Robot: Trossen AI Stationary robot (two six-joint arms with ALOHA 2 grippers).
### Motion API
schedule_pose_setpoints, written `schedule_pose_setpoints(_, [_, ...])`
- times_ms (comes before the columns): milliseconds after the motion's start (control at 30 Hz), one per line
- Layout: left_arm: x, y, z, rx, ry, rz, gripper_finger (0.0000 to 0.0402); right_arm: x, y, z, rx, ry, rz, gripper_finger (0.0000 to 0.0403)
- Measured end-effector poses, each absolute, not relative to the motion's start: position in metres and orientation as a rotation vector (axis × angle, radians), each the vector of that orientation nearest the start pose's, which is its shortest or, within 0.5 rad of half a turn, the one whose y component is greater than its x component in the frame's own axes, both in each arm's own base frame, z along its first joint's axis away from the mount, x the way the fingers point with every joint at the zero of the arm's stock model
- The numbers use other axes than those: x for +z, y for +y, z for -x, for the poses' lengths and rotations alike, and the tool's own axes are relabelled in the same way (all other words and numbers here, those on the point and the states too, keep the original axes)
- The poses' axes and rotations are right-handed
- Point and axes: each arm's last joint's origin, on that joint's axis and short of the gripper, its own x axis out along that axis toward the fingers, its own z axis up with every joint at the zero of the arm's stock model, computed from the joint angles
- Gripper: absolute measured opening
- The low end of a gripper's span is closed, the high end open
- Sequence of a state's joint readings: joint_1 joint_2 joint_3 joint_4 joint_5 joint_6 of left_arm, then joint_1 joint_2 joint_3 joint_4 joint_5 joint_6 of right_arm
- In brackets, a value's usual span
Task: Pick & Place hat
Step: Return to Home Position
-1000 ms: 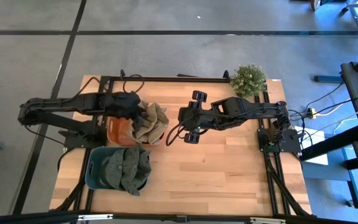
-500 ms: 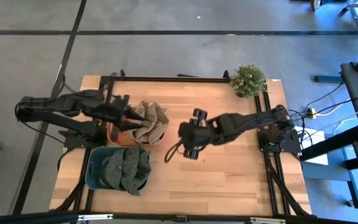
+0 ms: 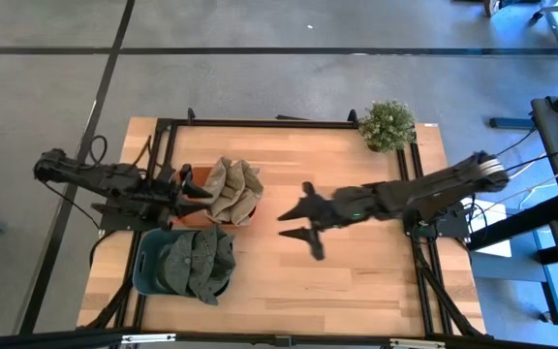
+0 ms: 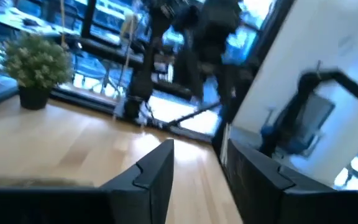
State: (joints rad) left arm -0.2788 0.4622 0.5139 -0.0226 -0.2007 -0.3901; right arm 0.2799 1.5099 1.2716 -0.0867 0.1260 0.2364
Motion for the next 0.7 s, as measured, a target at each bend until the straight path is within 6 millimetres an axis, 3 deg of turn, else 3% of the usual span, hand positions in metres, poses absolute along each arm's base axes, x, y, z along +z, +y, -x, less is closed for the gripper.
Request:
schedule_pose_setpoints(200, [0.295, -0.026, -0.101, -0.046, -0.011, 0.351, 0.0146, 0.321, 0.093, -0.278, 0.208, 0.116, -0.117, 0.0177])
schedule_pose_setpoints(333, [0.295, -0.024, -0.091, -0.010, -0.021, 0.337, 0.0147, 0.302, 0.083, -0.244, 0.183, 0.063, -0.153, 0.0177])
schedule_pose_setpoints(533, [0.289, -0.027, -0.095, -0.036, -0.040, 0.286, 0.0144, 0.273, 0.066, -0.213, -0.030, 0.061, -0.185, 0.0177])
schedule_pose_setpoints(700, [0.258, -0.034, -0.106, -0.143, -0.084, 0.303, 0.0144, 0.254, 0.060, -0.198, -0.001, 0.014, -0.219, 0.0177])
